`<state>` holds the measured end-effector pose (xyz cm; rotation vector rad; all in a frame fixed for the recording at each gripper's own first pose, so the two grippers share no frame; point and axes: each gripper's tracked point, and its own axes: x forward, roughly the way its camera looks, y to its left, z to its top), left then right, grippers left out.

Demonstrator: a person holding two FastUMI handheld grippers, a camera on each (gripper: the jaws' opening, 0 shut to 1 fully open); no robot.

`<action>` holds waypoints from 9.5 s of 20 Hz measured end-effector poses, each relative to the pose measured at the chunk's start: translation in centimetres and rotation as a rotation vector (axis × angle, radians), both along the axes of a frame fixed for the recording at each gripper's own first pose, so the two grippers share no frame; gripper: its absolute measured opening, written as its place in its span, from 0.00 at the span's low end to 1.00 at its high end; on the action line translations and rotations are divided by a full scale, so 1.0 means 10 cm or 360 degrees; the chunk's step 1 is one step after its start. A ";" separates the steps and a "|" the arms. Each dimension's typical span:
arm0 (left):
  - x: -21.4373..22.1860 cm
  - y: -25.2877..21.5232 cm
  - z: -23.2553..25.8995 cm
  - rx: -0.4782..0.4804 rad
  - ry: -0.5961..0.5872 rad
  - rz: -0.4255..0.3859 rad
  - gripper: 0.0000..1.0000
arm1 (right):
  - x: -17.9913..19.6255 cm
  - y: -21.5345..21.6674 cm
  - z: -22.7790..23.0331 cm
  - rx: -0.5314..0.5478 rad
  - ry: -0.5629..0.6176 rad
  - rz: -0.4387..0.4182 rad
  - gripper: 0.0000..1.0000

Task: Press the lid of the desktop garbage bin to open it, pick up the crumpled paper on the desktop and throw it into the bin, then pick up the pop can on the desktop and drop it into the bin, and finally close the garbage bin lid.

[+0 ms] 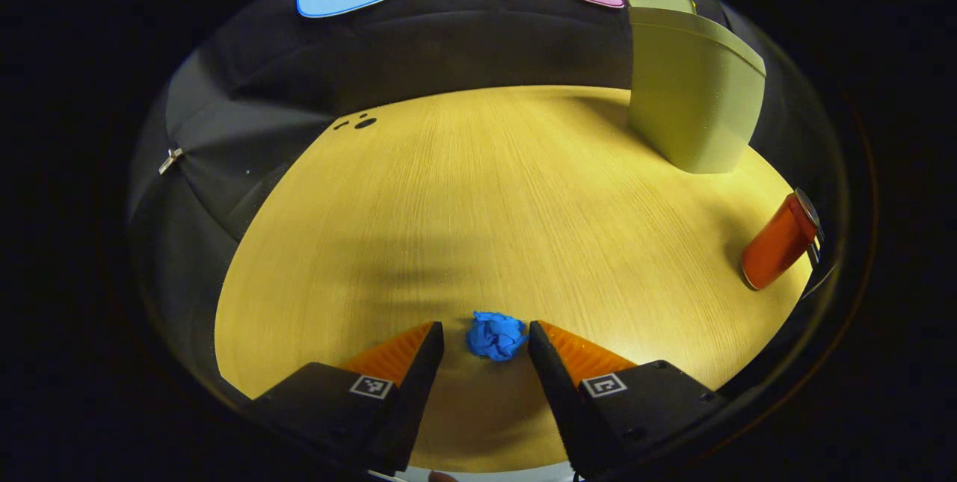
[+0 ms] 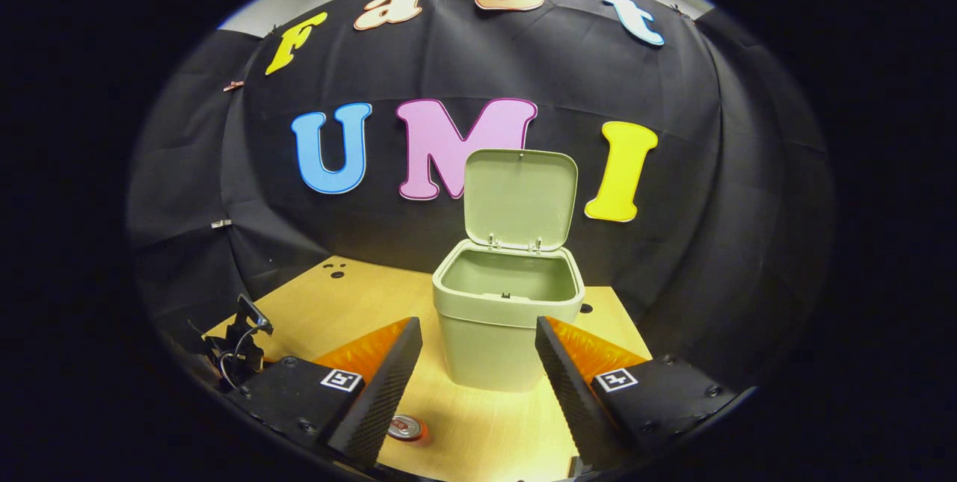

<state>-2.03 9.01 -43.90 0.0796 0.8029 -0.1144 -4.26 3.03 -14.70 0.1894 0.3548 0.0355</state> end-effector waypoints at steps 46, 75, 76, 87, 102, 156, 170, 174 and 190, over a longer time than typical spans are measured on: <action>1.07 -1.75 3.03 -0.0564 -0.0872 -0.0536 0.42 | -0.21 -0.03 -0.05 -0.0074 0.0033 -0.0101 0.96; 2.08 -3.65 3.54 -0.0520 -0.0957 -0.0931 0.39 | -0.20 -0.24 -0.44 0.0120 0.0109 -0.0003 0.97; 2.10 -3.64 3.53 -0.0501 -0.0956 -0.0921 0.43 | -0.20 -0.24 -0.46 0.0125 0.0113 -0.0003 0.96; 2.07 -3.60 3.50 -0.0465 -0.0952 -0.0907 0.87 | -0.21 -0.26 -0.59 0.0156 0.0130 0.0021 0.96; 1.36 -2.48 3.98 -0.0479 -0.1140 -0.0563 0.95 | -0.24 0.16 -0.63 0.0172 0.0141 0.0252 1.00; -0.09 -0.59 2.93 -0.0321 -0.0846 0.0194 0.95 | -0.69 1.42 -2.23 -0.0020 0.0707 0.1000 0.84; 0.03 -0.71 2.89 -0.0325 -0.0829 0.0154 0.95 | -0.16 1.14 -0.69 0.0122 0.0280 0.0916 0.84; 0.07 -0.72 2.88 -0.0331 -0.0827 0.0152 0.95 | 0.15 1.03 -0.13 0.0208 0.0101 0.0822 0.83; 0.22 -0.67 2.89 -0.0316 -0.0828 0.0191 0.95 | 1.51 0.00 0.34 0.0209 -0.0093 0.0385 0.83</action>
